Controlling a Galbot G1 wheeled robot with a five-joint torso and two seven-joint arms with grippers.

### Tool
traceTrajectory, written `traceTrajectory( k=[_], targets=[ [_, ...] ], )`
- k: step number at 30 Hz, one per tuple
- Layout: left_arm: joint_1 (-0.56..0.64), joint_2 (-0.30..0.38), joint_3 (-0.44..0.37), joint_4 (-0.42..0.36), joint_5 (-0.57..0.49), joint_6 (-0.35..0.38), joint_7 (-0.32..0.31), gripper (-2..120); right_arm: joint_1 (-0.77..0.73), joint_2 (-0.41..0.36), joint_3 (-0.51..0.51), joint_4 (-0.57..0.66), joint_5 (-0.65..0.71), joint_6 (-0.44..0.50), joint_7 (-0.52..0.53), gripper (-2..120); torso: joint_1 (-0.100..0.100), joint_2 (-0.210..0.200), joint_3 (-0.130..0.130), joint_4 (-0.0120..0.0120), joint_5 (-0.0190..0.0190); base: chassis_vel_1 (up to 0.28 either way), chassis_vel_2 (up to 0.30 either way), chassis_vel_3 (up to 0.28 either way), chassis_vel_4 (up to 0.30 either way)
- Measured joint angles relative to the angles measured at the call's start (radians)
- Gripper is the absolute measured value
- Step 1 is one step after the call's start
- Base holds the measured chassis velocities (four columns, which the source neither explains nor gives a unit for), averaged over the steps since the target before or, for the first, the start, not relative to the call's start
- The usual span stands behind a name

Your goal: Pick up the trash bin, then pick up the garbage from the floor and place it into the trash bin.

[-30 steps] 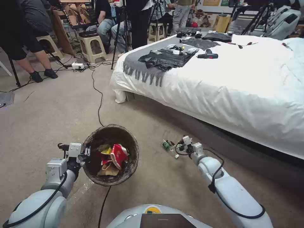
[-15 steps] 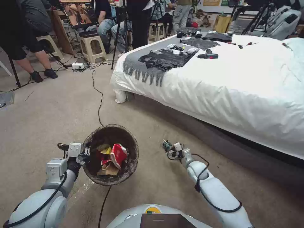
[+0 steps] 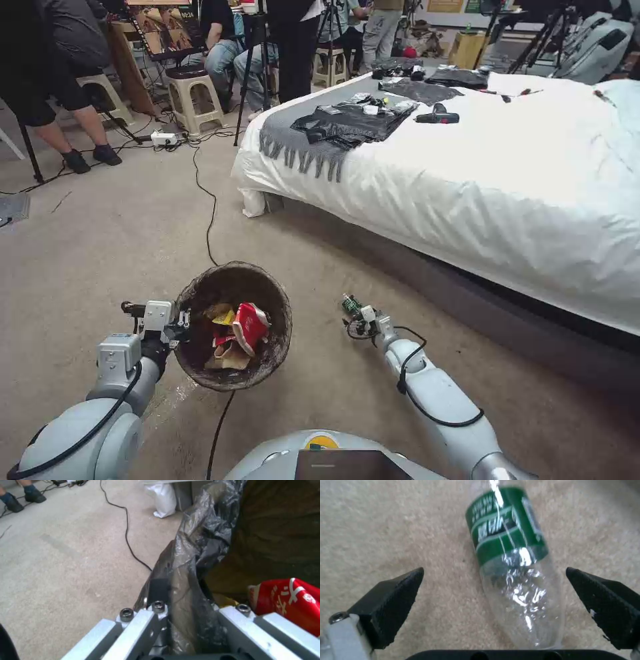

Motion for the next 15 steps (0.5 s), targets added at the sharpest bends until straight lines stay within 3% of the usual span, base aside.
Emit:
traceTrajectory(
  k=[15],
  targets=[
    [0.003,0.007,0.002,0.0,0.002,0.0,0.0,3,0.064,0.041,-0.005,-0.165,-0.021,0.033,-0.002,100,0.0,0.0,0.0,0.0,0.0002,0.0,0.0,0.0,0.0]
  ],
)
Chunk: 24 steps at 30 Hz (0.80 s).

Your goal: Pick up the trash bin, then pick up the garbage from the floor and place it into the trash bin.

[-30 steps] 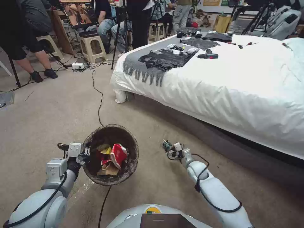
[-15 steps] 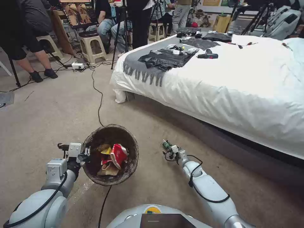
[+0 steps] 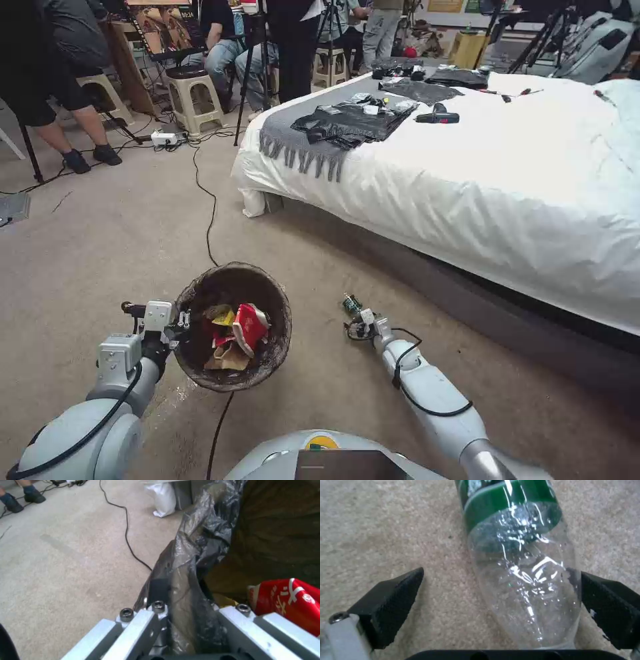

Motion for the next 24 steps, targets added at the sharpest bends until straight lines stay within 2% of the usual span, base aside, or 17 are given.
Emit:
traceTrajectory(
  k=[10,12,16,22,24],
  targets=[
    [0.001,0.005,0.003,0.0,0.0,-0.001,0.0,3,0.003,0.005,0.02,-0.017,-0.006,0.005,-0.001,100,0.0,0.0,0.0,0.0,-0.0001,0.0,0.0,0.0,0.0],
    [0.002,0.005,0.003,0.0,0.0,-0.001,0.0,3,0.003,0.006,0.022,-0.017,-0.006,0.004,-0.001,96,0.0,0.0,0.0,-0.0001,0.0,0.0,0.0,0.0,0.0],
    [0.004,0.004,0.003,0.0,0.0,-0.001,0.0,3,0.003,0.009,0.027,-0.017,-0.004,0.0,-0.006,78,0.0,0.0,0.0,0.0,0.0001,0.0,0.0,0.0,0.0],
    [0.005,0.005,0.003,0.0,0.0,-0.002,0.0,3,0.003,0.01,0.032,-0.017,-0.003,0.0,-0.012,64,0.0,0.0,0.0,0.0001,0.0001,0.0,0.0,0.0,0.0],
    [0.005,0.005,0.003,0.0,-0.001,-0.002,0.0,3,0.003,0.009,0.036,-0.017,-0.002,0.0,-0.017,52,0.0,0.0,0.0,0.0001,0.0001,0.0,0.0,0.0,0.0]
  ],
)
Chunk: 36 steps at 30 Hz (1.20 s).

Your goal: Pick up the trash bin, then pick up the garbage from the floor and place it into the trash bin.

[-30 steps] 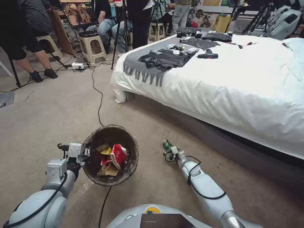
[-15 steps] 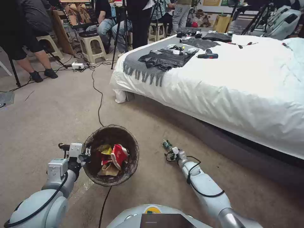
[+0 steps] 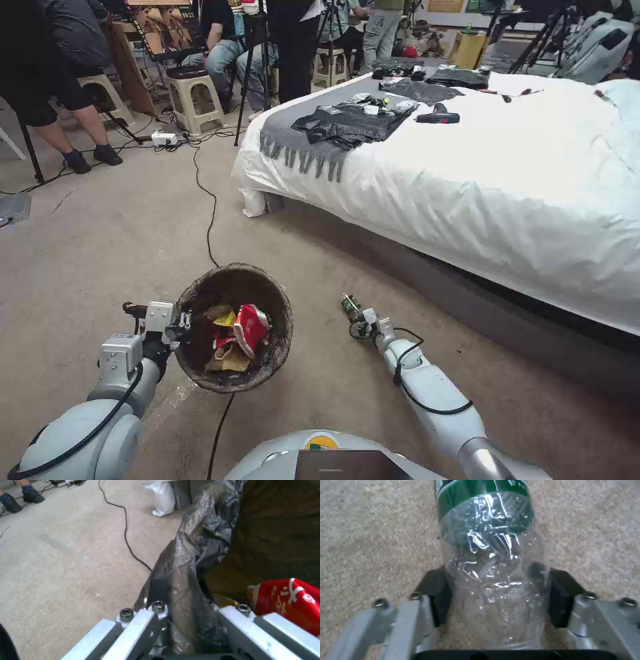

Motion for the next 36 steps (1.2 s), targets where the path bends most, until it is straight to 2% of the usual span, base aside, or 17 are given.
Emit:
traceTrajectory(
  k=[2,6,13,16,18,20,22,25,26,30,31,34,36],
  targets=[
    [0.0,0.001,0.0,0.0,0.0,0.0,0.0,3,0.0,-0.001,0.002,-0.001,0.001,0.0,-0.002,43,0.0,0.0,0.0,0.0,0.0001,0.0,0.0,0.0,0.0],
    [-0.001,0.001,0.001,0.0,-0.001,0.0,0.0,3,0.001,-0.003,0.004,-0.001,0.003,0.0,-0.003,34,0.0,0.0,0.0,0.0,0.0002,0.0,0.0,0.0,0.0],
    [-0.001,-0.002,0.003,0.0,-0.001,0.0,0.0,3,-0.013,-0.018,0.033,0.047,0.002,-0.004,0.008,30,0.0,0.0,0.0,-0.0004,0.0,0.0,0.0,0.0,0.0],
    [0.001,-0.006,0.005,0.0,-0.001,0.0,0.0,3,-0.059,-0.055,0.072,0.194,0.006,-0.022,0.018,30,0.0,0.0,0.0,-0.0002,0.0001,0.0,0.0,0.0,0.0],
    [0.001,-0.007,0.005,0.0,-0.003,0.0,-0.001,3,-0.073,-0.065,0.081,0.239,0.013,-0.03,0.02,30,0.0,0.0,0.0,-0.0002,0.0001,0.0,0.0,0.0,0.0],
    [0.002,-0.007,0.006,0.0,-0.011,0.0,-0.006,3,-0.118,-0.119,0.111,0.398,0.043,-0.059,0.028,30,0.0,0.0,0.0,0.0,0.0,0.0,0.0,0.0,0.0],
    [0.002,-0.007,0.006,0.0,-0.012,0.0,-0.006,3,-0.126,-0.128,0.117,0.421,0.048,-0.064,0.03,30,0.0,0.0,0.0,0.0001,-0.0003,0.0,0.0,0.0,0.0],
    [-0.002,-0.002,0.007,0.0,-0.015,0.0,-0.011,3,-0.204,-0.214,0.178,0.664,0.097,-0.111,0.035,30,0.0,0.0,0.0,-0.0005,-0.0002,0.0,0.0,0.0,0.0],
    [-0.002,-0.002,0.007,0.0,-0.015,0.0,-0.011,3,-0.204,-0.214,0.178,0.664,0.097,-0.111,0.035,30,0.0,0.0,0.0,-0.0005,-0.0002,0.0,0.0,0.0,0.0],
    [-0.015,0.003,0.016,0.0,-0.014,-0.006,-0.013,3,-0.295,-0.281,0.239,0.911,0.173,-0.176,0.04,30,0.0,0.0,0.0,0.0001,-0.0002,0.0,0.0,0.0,0.0],
    [-0.015,0.003,0.016,0.0,-0.014,-0.006,-0.013,3,-0.295,-0.281,0.239,0.911,0.173,-0.176,0.04,30,0.0,0.0,0.0,0.0001,-0.0002,0.0,0.0,0.0,0.0],
    [-0.027,0.003,0.023,0.0,-0.014,-0.007,-0.013,3,-0.349,-0.309,0.262,1.06,0.204,-0.203,0.042,29,0.0,0.0,0.0,-0.0004,0.0003,0.0,0.0,0.0,0.0],
    [-0.028,0.002,0.025,0.0,-0.014,-0.008,-0.013,3,-0.359,-0.313,0.264,1.1,0.211,-0.213,0.042,29,0.0,0.0,0.0,-0.0004,-0.0003,0.0,0.0,0.0,0.0]
  ],
)
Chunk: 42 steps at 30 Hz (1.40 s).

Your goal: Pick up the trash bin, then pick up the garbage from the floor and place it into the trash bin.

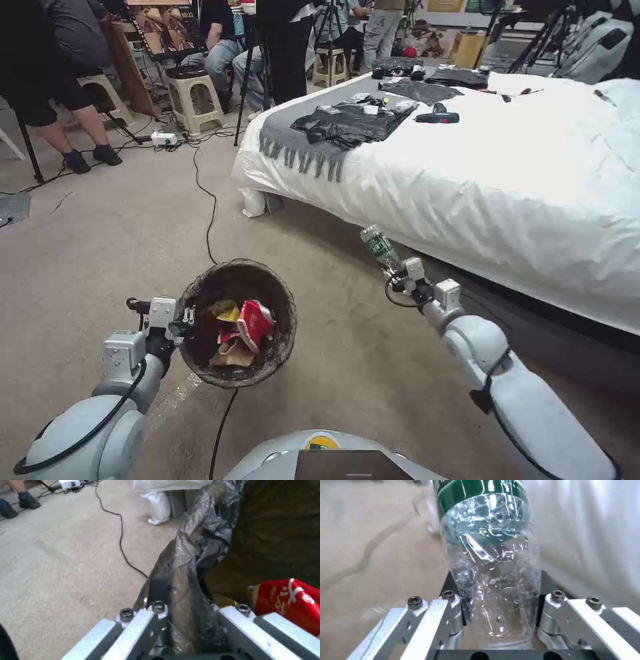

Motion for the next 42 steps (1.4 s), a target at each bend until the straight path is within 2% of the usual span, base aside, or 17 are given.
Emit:
traceTrajectory(
  k=[2,4,6,8,11,12,23,36,42],
  targets=[
    [-0.001,0.0,0.002,0.0,0.0,-0.001,0.0,3,-0.012,-0.006,-0.002,0.084,0.012,-0.026,0.0,29,0.0,0.0,0.0,0.0003,0.0006,0.0,0.0,0.0,0.0],
    [-0.001,0.0,0.002,0.0,0.0,-0.001,0.0,3,-0.012,-0.007,-0.004,0.095,0.014,-0.029,0.0,29,0.0,0.0,0.0,0.0003,0.0004,0.0,0.0,0.0,0.0],
    [-0.004,0.007,0.001,0.0,-0.001,-0.001,0.001,3,-0.009,-0.013,-0.037,0.182,0.03,-0.06,0.0,29,0.0,0.0,0.0,0.0003,0.0004,0.0,0.0,0.0,0.0],
    [-0.005,0.01,0.0,0.0,-0.003,-0.001,0.001,3,-0.002,-0.017,-0.055,0.21,0.038,-0.07,0.001,29,0.0,0.0,0.0,0.0002,0.0003,0.0,0.0,0.0,0.0],
    [-0.007,0.015,-0.001,0.0,-0.005,-0.001,0.001,3,0.022,-0.034,-0.12,0.262,0.073,-0.089,0.011,29,0.0,0.0,0.0,0.0004,0.0003,0.0,0.0,0.0,0.0],
    [-0.009,0.018,-0.001,0.0,-0.006,-0.001,0.001,3,0.064,-0.061,-0.189,0.302,0.102,-0.11,-0.002,29,0.0,0.0,0.0,0.0004,0.0002,0.0,0.0,0.0,0.0],
    [-0.018,0.024,0.009,0.0,-0.007,-0.001,0.002,3,0.112,-0.068,-0.312,0.31,0.095,-0.123,-0.023,29,0.0,0.0,0.0,0.0001,0.0002,0.0,0.0,0.0,0.0],
    [-0.014,0.023,0.014,0.0,-0.005,0.002,0.002,3,0.271,-0.068,-0.54,0.274,0.096,-0.139,-0.035,29,0.0,0.0,0.0,0.0004,0.0001,0.0,0.0,0.0,0.0],
    [-0.013,0.02,0.013,0.0,-0.003,0.003,0.002,3,0.316,-0.064,-0.604,0.261,0.101,-0.146,-0.033,29,0.0,0.0,0.0,0.0004,0.0001,0.0,0.0,0.0,0.0]
  ],
)
